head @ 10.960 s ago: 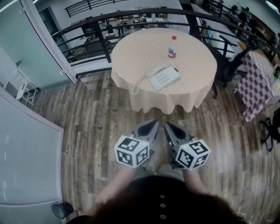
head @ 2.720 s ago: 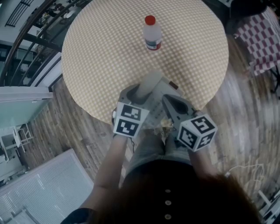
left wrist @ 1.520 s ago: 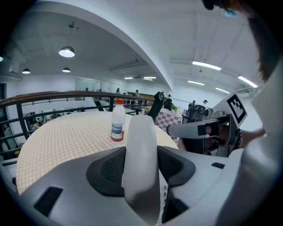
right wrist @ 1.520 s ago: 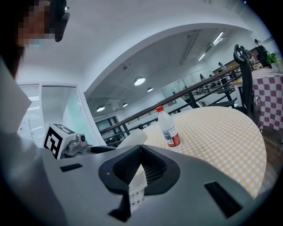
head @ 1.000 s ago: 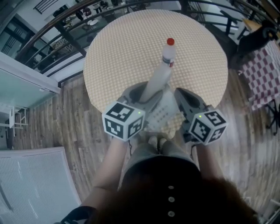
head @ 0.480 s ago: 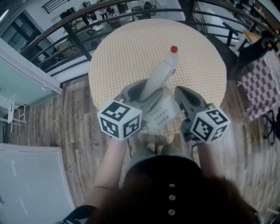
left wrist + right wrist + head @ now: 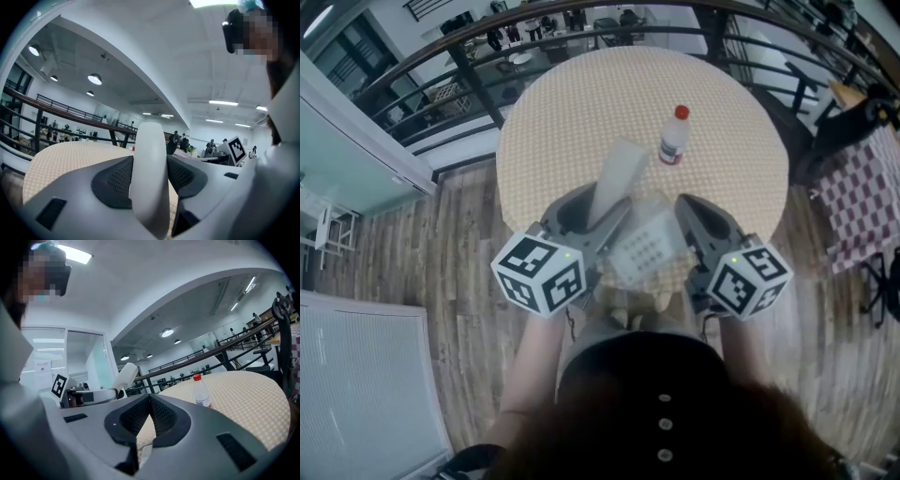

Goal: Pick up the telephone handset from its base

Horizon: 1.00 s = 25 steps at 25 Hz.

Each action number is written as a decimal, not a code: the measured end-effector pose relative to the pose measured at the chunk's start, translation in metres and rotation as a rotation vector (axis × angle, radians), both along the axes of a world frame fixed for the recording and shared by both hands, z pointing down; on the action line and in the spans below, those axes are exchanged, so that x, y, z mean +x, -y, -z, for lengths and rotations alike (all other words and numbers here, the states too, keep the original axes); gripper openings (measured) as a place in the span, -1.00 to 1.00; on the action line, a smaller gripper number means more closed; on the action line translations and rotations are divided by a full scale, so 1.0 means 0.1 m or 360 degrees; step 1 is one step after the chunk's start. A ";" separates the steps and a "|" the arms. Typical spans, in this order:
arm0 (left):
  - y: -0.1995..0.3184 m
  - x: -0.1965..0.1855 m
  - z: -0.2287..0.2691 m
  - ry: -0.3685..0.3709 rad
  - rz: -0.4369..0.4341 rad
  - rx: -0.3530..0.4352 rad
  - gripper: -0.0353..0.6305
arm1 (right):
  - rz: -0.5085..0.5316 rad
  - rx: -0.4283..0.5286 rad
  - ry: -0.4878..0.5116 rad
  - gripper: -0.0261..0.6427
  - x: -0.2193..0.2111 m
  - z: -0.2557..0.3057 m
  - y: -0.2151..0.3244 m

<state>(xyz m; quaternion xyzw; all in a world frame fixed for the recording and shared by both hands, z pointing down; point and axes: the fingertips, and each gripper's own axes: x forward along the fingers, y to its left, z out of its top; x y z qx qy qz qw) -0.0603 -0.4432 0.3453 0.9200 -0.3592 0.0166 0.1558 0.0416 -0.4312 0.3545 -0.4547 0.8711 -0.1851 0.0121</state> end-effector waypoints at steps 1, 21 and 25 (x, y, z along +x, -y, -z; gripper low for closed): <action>-0.01 -0.04 -0.02 -0.0008 0.0013 -0.0007 -0.22 | -0.0002 0.0013 -0.0011 -0.89 0.00 0.03 -0.01; -0.35 -0.18 -0.11 -0.0317 -0.0042 0.0047 -0.22 | 0.0008 -0.0077 0.0086 -0.89 0.02 -0.20 -0.15; -0.40 -0.19 -0.20 -0.0315 -0.0033 0.0008 -0.22 | 0.0079 -0.0094 0.0071 -0.89 -0.16 -0.23 -0.19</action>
